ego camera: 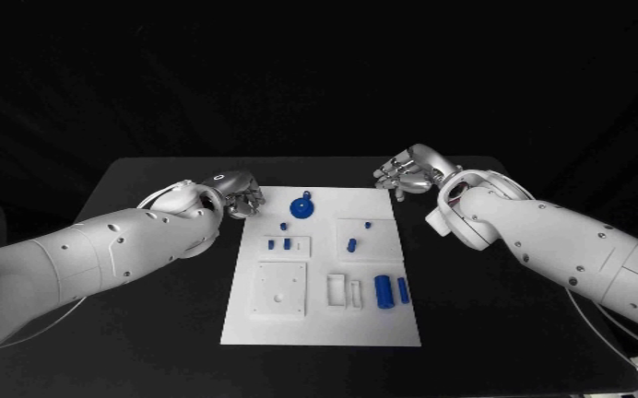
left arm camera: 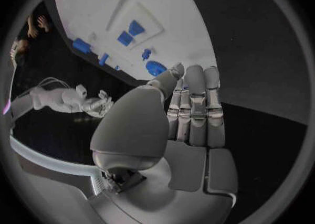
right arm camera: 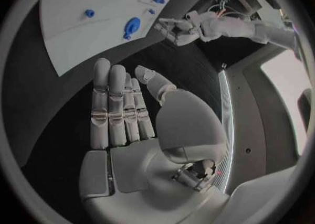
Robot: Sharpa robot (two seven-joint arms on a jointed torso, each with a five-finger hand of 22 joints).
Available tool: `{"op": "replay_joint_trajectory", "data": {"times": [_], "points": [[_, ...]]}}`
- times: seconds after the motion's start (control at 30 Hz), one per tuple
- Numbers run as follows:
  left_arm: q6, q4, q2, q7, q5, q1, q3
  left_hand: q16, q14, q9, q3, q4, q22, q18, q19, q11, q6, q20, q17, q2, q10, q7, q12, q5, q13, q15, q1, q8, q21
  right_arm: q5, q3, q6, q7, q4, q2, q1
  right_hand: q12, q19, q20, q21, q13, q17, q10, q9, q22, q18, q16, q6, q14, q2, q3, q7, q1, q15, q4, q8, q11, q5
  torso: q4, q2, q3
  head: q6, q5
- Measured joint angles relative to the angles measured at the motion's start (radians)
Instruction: Assemble the parts on the task board
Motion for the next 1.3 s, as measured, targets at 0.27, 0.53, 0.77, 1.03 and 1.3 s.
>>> {"op": "replay_joint_trajectory", "data": {"times": [0.27,0.53,0.77,1.03,1.3], "points": [[-0.028,0.092,-0.079,0.078,0.402,0.037,0.034,-0.199,-0.033,0.002,-0.050,-0.032,-0.037,-0.023,-0.045,0.000,0.027,0.004,-0.069,0.015,0.011,-0.002,0.000,0.038,0.000,0.007,-0.004,0.000,-0.107,-0.314,-0.027,0.054,-0.060,-0.033,0.041,0.000,0.000,0.046,0.000,0.016,0.000,0.065,-0.036,0.000,0.022,0.002,0.022,0.010,0.047,-0.010,0.025,0.001,-0.010,0.003,0.014,0.000,0.006,-0.088,0.0011,0.000,0.0001,0.006,0.000],[-0.037,0.181,-0.133,0.174,0.671,0.066,0.039,-0.285,-0.029,0.002,-0.049,-0.062,-0.021,-0.023,-0.057,0.000,0.027,0.004,-0.088,0.041,0.011,-0.002,0.000,0.053,0.000,0.010,0.016,0.000,-0.137,-0.496,-0.069,0.090,-0.115,-0.064,0.084,0.000,0.000,0.062,0.002,0.010,0.000,0.126,-0.051,0.000,0.036,0.010,0.023,0.006,0.056,-0.040,0.047,-0.003,-0.005,0.005,0.030,0.000,0.013,-0.118,0.0015,0.000,-0.0010,0.006,0.003],[-0.043,0.229,-0.154,0.212,0.781,0.071,0.039,-0.431,-0.073,0.002,-0.030,-0.080,-0.029,-0.023,-0.108,0.018,0.021,0.028,-0.144,0.043,-0.007,0.004,0.000,0.053,0.000,0.039,0.006,0.000,-0.187,-0.578,-0.094,0.128,-0.151,-0.076,0.109,0.000,0.000,0.070,0.009,0.000,0.000,0.163,-0.063,0.000,0.053,0.015,0.006,-0.005,0.064,-0.058,0.058,0.004,-0.003,0.010,0.041,0.000,0.017,-0.118,0.0024,0.001,-0.0025,0.003,0.001],[-0.045,0.249,-0.157,0.256,0.865,0.072,0.039,-0.767,-0.047,0.002,-0.014,-0.080,-0.165,-0.023,-0.155,0.044,0.011,0.076,-0.259,0.045,-0.071,0.015,0.000,0.053,0.000,0.087,-0.012,0.000,-0.277,-0.616,-0.108,0.149,-0.171,-0.098,0.138,-0.004,0.001,0.077,0.008,-0.016,0.000,0.194,-0.073,0.000,0.077,0.017,-0.004,-0.011,0.068,-0.067,0.069,0.007,-0.001,0.007,0.056,0.000,0.021,-0.118,0.0021,0.001,-0.0019,0.003,0.002],[-0.045,0.254,-0.157,0.285,0.904,0.072,0.039,-0.859,-0.002,0.002,-0.028,-0.083,-0.203,-0.023,-0.153,0.044,0.011,0.078,-0.254,0.045,-0.071,0.015,0.000,0.053,0.000,0.086,-0.012,0.000,-0.277,-0.637,-0.116,0.148,-0.183,-0.115,0.158,-0.013,0.001,0.080,0.006,-0.012,0.000,0.211,-0.068,0.000,0.109,0.018,-0.004,-0.011,0.075,-0.067,0.170,0.007,-0.001,0.007,0.051,0.000,0.017,-0.198,0.0022,0.001,-0.0007,0.000,0.003]]}}
